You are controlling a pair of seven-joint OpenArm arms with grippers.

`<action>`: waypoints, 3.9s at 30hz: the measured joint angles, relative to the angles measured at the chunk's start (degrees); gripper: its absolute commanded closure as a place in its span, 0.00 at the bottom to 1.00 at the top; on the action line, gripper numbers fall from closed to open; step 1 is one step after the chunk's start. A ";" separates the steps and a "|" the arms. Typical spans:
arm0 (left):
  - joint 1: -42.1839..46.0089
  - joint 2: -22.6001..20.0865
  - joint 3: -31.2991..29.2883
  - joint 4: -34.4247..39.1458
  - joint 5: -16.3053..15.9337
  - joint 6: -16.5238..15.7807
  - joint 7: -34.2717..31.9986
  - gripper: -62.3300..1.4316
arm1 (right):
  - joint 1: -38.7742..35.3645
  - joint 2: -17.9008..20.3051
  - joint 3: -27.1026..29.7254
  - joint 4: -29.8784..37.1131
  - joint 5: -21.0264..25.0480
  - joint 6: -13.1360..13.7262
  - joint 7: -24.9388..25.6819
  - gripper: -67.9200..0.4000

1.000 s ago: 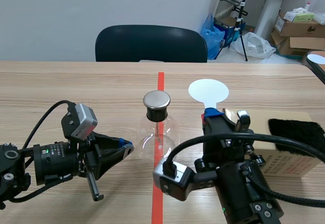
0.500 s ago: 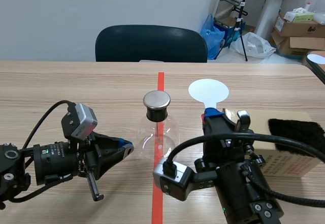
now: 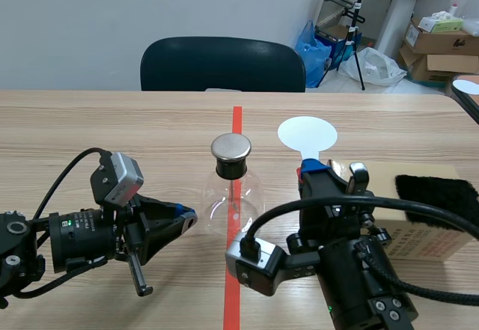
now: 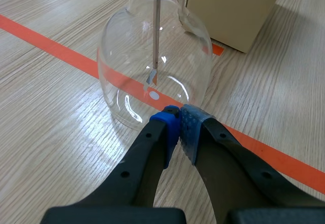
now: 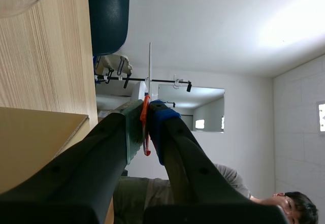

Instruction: Do the electroscope experiment

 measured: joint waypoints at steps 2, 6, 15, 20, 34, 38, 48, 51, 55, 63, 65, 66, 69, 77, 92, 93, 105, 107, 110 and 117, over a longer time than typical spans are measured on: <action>0.00 0.00 0.00 0.00 0.00 0.00 0.00 0.93 | 0.00 0.00 0.00 0.00 0.00 0.00 0.00 0.98; 0.00 0.00 0.00 0.00 0.00 0.00 0.00 0.93 | 0.00 0.00 0.00 0.00 0.00 0.00 -0.22 0.98; 0.00 0.00 0.00 0.00 0.00 0.00 0.00 0.93 | 0.00 0.00 0.00 0.00 0.00 0.00 -0.92 0.98; 0.00 0.00 0.00 0.00 0.00 0.00 0.00 0.93 | 0.00 0.00 0.00 0.00 0.00 0.00 -1.81 0.98; 0.00 0.00 0.00 0.00 0.00 0.00 0.00 0.93 | 0.00 0.00 0.00 0.00 0.00 0.00 -2.34 0.98; 0.00 0.00 0.00 0.00 0.00 0.00 0.00 0.93 | 0.00 0.00 0.00 0.00 0.00 0.00 -2.32 0.98; 0.00 0.00 0.00 0.00 0.00 0.00 0.00 0.93 | 0.00 0.00 0.00 0.00 0.00 0.00 5.09 0.98; 0.00 0.00 0.00 0.00 0.00 0.00 0.00 0.93 | 0.00 0.02 0.00 0.00 0.00 0.00 8.68 0.98; 0.00 0.00 0.00 0.00 0.00 0.00 0.00 0.93 | 0.00 0.00 0.00 0.00 0.00 0.00 12.92 0.98; 0.00 0.00 0.00 0.00 0.00 0.00 0.00 0.93 | 0.00 0.02 0.00 0.00 0.00 0.00 21.20 0.98; 0.00 0.00 0.00 0.02 0.00 0.00 0.00 0.93 | 0.00 0.00 0.00 0.00 0.00 0.00 21.99 0.98; 0.00 0.00 0.00 0.02 0.00 0.00 0.00 0.93 | 0.00 0.00 0.00 0.00 0.00 0.00 22.84 0.98; 0.00 0.00 0.00 0.02 0.00 0.00 0.00 0.93 | 0.00 0.00 0.00 0.00 0.00 0.00 23.47 0.98; 0.00 0.00 0.00 0.02 0.00 0.00 0.00 0.93 | 0.00 0.00 0.00 0.00 0.00 0.00 23.45 0.98; 0.00 0.00 0.00 0.02 0.00 0.00 0.00 0.93 | 0.00 0.00 0.00 0.00 0.00 0.00 22.95 0.98; 0.00 0.00 0.00 0.02 0.00 0.00 0.00 0.93 | 0.00 0.00 0.00 0.00 0.00 0.00 22.93 0.98; 0.00 0.00 0.00 0.02 0.00 0.00 0.00 0.93 | 0.00 0.00 0.00 0.00 0.00 0.00 22.84 0.98; 0.00 0.00 0.00 0.02 0.00 0.00 0.00 0.93 | 0.00 0.00 0.00 0.00 0.00 0.00 22.84 0.98; 0.00 0.00 0.00 0.02 0.00 0.00 0.00 0.93 | 0.00 0.00 0.00 0.00 0.00 0.00 22.84 0.98; 0.00 0.00 0.00 0.02 0.00 0.00 0.00 0.93 | 0.00 0.00 0.00 0.00 0.00 0.00 22.60 0.98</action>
